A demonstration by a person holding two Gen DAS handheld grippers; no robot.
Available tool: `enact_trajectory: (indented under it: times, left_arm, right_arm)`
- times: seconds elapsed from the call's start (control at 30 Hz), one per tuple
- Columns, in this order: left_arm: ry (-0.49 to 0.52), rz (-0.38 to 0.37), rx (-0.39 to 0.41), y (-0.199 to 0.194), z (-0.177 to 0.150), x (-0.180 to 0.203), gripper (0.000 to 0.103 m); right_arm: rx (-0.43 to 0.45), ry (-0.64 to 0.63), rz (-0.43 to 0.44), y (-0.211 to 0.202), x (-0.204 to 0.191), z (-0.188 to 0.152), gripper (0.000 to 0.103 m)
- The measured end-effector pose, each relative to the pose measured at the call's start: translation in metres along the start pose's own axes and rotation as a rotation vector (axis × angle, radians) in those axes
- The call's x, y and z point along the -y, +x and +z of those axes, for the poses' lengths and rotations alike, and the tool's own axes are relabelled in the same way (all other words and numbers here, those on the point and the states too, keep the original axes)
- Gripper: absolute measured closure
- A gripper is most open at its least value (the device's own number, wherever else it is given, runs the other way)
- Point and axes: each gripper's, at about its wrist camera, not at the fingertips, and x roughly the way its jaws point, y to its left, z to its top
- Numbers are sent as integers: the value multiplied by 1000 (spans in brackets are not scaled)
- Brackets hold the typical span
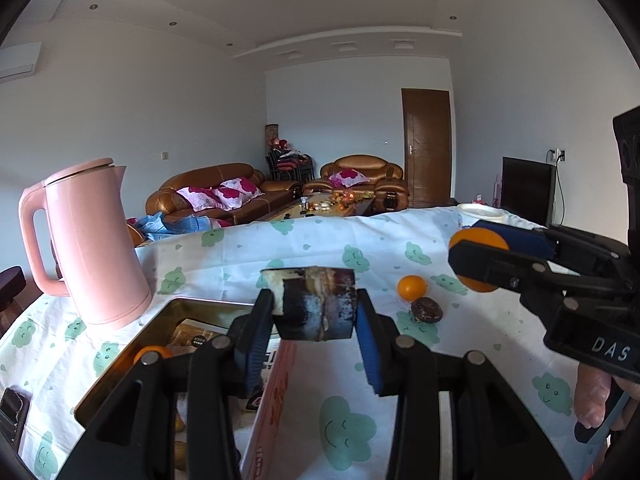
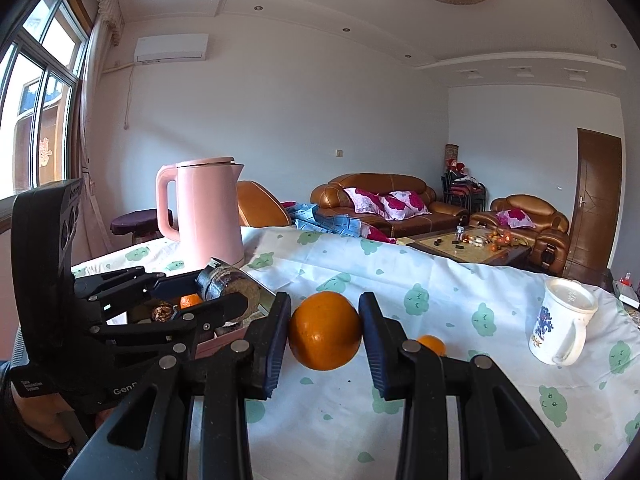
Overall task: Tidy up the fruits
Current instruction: 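Lift and carry the jar and orange toward the tin with both grippers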
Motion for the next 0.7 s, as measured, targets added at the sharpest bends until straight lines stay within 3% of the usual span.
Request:
enact_trajectory:
  times: [0.7]
  left_arm:
    - [-56,124,-25,-29,-11,-67,62]
  right_arm:
    - [-11,-101,117,37,-65,22,66]
